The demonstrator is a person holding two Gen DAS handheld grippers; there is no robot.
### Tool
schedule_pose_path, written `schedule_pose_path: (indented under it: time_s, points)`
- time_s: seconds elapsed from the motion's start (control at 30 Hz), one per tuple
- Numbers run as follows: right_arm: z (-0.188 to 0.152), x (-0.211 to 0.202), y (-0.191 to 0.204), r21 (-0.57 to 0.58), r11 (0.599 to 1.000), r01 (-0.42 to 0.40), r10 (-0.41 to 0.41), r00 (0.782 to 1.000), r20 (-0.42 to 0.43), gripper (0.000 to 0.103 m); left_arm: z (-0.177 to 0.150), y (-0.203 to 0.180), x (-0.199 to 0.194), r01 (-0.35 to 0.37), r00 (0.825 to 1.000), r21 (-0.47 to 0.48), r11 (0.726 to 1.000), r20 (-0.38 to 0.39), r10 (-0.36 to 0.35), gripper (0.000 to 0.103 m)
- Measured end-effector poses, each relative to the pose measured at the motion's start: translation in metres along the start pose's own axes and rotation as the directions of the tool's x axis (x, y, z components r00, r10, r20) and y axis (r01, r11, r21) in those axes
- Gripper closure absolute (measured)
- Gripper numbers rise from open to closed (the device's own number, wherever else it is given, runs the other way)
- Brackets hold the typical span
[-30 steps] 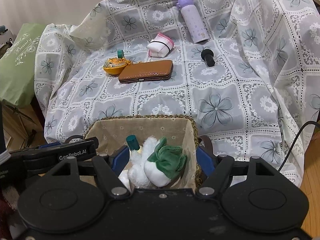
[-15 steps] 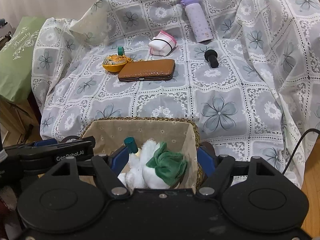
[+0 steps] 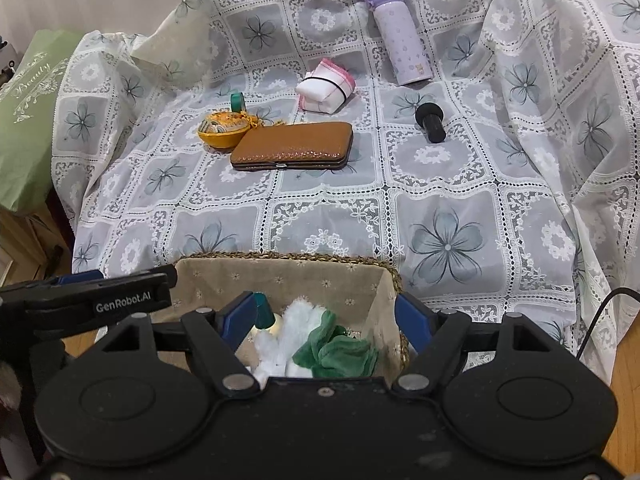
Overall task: Organize soft objects
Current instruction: 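Release the egg toy into the basket with the left gripper while the right releases the plush, then move the left gripper to the yellow embroidered bowl while the right moves to the pink-edged towel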
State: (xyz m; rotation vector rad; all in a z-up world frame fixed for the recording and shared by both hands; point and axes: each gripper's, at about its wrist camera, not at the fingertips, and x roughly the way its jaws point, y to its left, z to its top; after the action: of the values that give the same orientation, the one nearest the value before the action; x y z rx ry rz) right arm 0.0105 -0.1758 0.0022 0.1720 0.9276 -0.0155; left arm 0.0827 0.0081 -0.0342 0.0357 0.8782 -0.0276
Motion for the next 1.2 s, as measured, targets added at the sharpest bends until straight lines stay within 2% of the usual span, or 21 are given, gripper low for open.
schedule_pose_path:
  time_s: [0.3, 0.5, 0.87, 1.2]
  points:
    - [0.015, 0.029, 0.002, -0.008, 1.000, 0.012, -0.013, 0.998, -0.063, 0.027, 0.017, -0.001, 0.018, 0.000, 1.000, 0.023, 1.000, -0.011, 0.000, 0.023]
    - [0.035, 0.049, 0.000, -0.014, 1.000, 0.021, -0.022, 0.997, -0.070, 0.027, 0.035, 0.000, 0.035, -0.001, 1.000, 0.037, 0.999, -0.010, 0.001, 0.022]
    - [0.077, 0.082, -0.004, -0.012, 0.999, 0.030, -0.031, 0.998, -0.050, 0.027, 0.082, -0.001, 0.067, -0.022, 0.998, 0.064, 0.998, 0.059, 0.018, 0.022]
    - [0.098, 0.106, -0.008, 0.000, 0.999, 0.040, -0.040, 0.998, -0.049, 0.026, 0.123, -0.007, 0.104, -0.033, 0.994, 0.072, 0.997, 0.106, 0.026, 0.021]
